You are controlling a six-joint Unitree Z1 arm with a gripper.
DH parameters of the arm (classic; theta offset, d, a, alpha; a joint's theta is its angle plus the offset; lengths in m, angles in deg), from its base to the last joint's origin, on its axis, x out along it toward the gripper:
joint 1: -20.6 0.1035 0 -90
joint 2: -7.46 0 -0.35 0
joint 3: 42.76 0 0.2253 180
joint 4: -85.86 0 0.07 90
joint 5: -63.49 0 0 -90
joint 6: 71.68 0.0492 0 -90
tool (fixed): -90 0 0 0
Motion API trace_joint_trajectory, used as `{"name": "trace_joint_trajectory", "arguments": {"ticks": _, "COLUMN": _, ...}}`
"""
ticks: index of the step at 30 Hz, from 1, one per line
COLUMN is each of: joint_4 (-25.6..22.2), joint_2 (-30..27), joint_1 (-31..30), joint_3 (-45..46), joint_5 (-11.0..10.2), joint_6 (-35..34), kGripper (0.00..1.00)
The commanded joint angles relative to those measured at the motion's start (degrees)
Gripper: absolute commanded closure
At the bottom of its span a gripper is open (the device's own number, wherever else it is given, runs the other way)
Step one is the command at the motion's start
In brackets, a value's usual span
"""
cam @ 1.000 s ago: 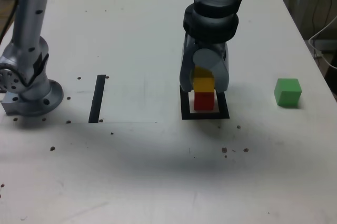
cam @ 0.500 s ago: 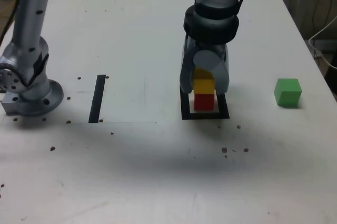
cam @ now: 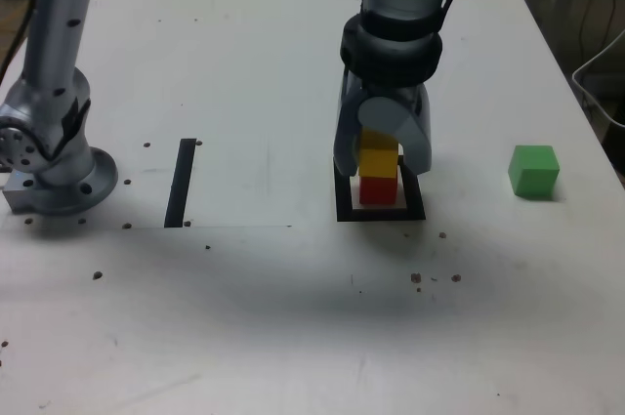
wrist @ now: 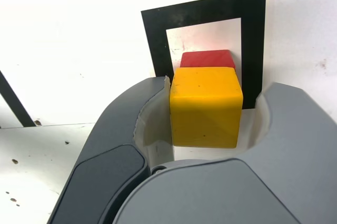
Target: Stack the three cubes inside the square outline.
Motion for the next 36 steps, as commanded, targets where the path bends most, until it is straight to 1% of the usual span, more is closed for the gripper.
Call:
{"name": "trace_joint_trajectory", "arguments": {"ticks": 1, "joint_4": 0.5, "joint_2": 0.1, "joint_1": 0.1, "joint_3": 0.1, "joint_5": 0.0, "joint_6": 0.1, "kGripper": 0.01}}
{"name": "trace_joint_trajectory", "arguments": {"ticks": 6, "joint_4": 0.0, "joint_2": -0.8, "joint_1": 0.1, "joint_3": -0.4, "joint_5": -0.1, "joint_6": 0.2, "kGripper": 0.01}}
{"name": "trace_joint_trajectory", "arguments": {"ticks": 11, "joint_4": -2.1, "joint_2": -2.4, "joint_1": 0.1, "joint_3": -1.8, "joint_5": -0.9, "joint_6": 0.2, "kGripper": 0.0}}
{"name": "trace_joint_trajectory", "arguments": {"ticks": 17, "joint_4": -4.7, "joint_2": -4.5, "joint_1": 0.1, "joint_3": -3.6, "joint_5": -3.0, "joint_6": -0.4, "kGripper": 0.0}}
{"name": "trace_joint_trajectory", "arguments": {"ticks": 21, "joint_4": -4.9, "joint_2": -5.4, "joint_1": -0.2, "joint_3": -6.4, "joint_5": -5.0, "joint_6": 0.2, "kGripper": 0.0}}
{"name": "trace_joint_trajectory", "arguments": {"ticks": 24, "joint_4": -4.7, "joint_2": -5.2, "joint_1": -0.4, "joint_3": -10.2, "joint_5": -6.2, "joint_6": 2.4, "kGripper": 0.01}}
{"name": "trace_joint_trajectory", "arguments": {"ticks": 28, "joint_4": -5.9, "joint_2": -4.0, "joint_1": 0.0, "joint_3": -14.4, "joint_5": -6.3, "joint_6": 5.3, "kGripper": 0.01}}
{"name": "trace_joint_trajectory", "arguments": {"ticks": 32, "joint_4": -8.9, "joint_2": -2.0, "joint_1": 0.4, "joint_3": -19.3, "joint_5": -5.9, "joint_6": 6.7, "kGripper": 0.01}}
{"name": "trace_joint_trajectory", "arguments": {"ticks": 36, "joint_4": -12.0, "joint_2": 1.2, "joint_1": 0.5, "joint_3": -25.3, "joint_5": -5.3, "joint_6": 7.2, "kGripper": 0.01}}
